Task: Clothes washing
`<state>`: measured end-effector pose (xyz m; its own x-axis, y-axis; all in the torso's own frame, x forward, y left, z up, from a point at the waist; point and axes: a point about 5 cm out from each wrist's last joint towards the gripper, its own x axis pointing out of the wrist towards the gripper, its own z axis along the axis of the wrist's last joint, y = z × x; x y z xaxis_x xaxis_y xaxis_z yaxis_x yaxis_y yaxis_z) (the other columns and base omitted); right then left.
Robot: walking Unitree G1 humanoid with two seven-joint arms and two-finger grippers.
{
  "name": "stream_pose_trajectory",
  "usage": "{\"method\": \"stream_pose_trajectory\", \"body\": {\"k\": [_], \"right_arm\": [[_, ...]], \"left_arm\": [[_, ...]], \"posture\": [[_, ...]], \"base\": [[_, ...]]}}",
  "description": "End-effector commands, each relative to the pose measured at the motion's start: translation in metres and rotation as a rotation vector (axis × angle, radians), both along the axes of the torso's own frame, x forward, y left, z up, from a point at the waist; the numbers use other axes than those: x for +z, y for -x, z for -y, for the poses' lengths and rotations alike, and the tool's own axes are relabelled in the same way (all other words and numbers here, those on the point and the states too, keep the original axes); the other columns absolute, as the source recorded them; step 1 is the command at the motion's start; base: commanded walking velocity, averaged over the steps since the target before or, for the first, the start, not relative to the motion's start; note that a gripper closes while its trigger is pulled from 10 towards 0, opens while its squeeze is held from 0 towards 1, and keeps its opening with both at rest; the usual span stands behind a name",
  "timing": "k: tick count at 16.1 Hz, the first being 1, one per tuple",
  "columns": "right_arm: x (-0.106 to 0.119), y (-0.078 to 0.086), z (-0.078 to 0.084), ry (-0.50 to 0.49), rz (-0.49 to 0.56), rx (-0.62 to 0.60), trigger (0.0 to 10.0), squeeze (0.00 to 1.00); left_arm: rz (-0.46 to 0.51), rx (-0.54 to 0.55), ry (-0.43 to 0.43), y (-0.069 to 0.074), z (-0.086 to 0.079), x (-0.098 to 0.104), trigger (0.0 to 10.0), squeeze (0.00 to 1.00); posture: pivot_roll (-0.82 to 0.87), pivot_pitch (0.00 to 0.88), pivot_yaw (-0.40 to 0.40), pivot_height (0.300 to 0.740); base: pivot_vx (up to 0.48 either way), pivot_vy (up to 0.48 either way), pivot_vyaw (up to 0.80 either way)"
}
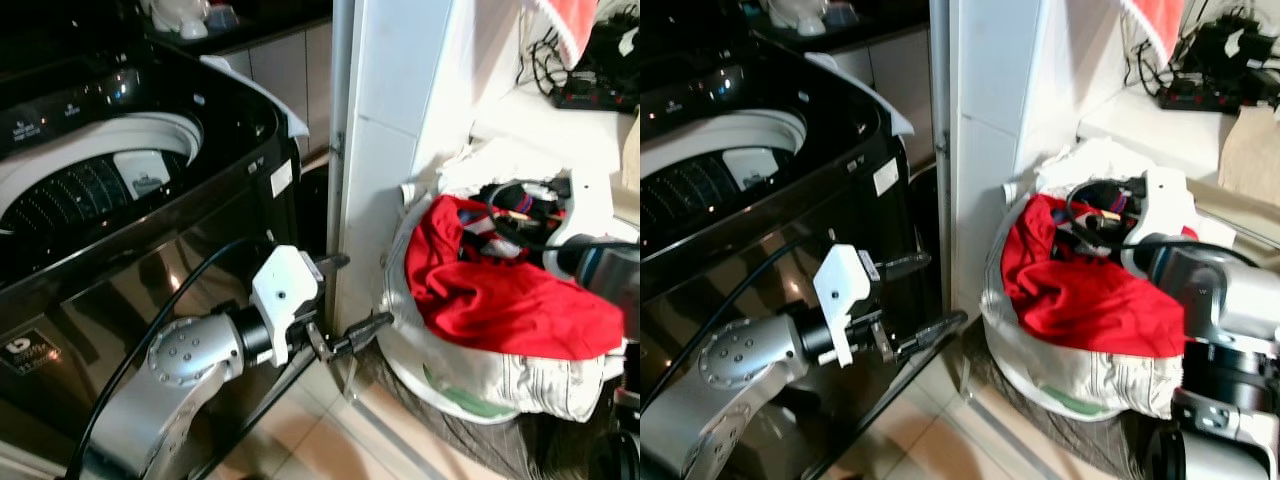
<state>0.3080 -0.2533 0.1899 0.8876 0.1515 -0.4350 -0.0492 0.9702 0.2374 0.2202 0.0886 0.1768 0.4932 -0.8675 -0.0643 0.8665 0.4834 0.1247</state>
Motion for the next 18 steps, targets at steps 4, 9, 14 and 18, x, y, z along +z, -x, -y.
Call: {"method": "stream_pose_trajectory", "body": {"k": [4, 9, 14, 18], "right_arm": [[0.031, 0.007, -0.002, -0.053, 0.145, 0.035, 0.0, 0.00], [0.020, 0.016, -0.005, 0.440, 0.077, 0.264, 0.0, 0.00], [0.024, 0.010, -0.003, 0.486, 0.048, 0.458, 10.0, 1.00], [0.009, -0.013, 0.013, 0.476, -0.056, 0.506, 10.0, 1.00]], "left_arm": [[0.018, 0.016, -0.002, -0.001, -0.005, 0.005, 10.0, 0.00], [0.016, 0.010, -0.013, -0.002, -0.007, 0.005, 10.0, 0.00], [0.011, 0.000, -0.021, -0.002, -0.008, 0.005, 10.0, 0.00], [0.002, -0.024, -0.028, -0.002, -0.008, 0.005, 10.0, 0.00]], "posture": [[-0.05, 0.000, 0.022, 0.740], [-0.05, 0.000, 0.024, 0.740], [-0.05, 0.000, 0.030, 0.740], [-0.06, 0.000, 0.042, 0.740]], "base": [[0.000, 0.000, 0.00], [0.000, 0.000, 0.00], [0.000, 0.000, 0.00], [0.000, 0.000, 0.00]]}}
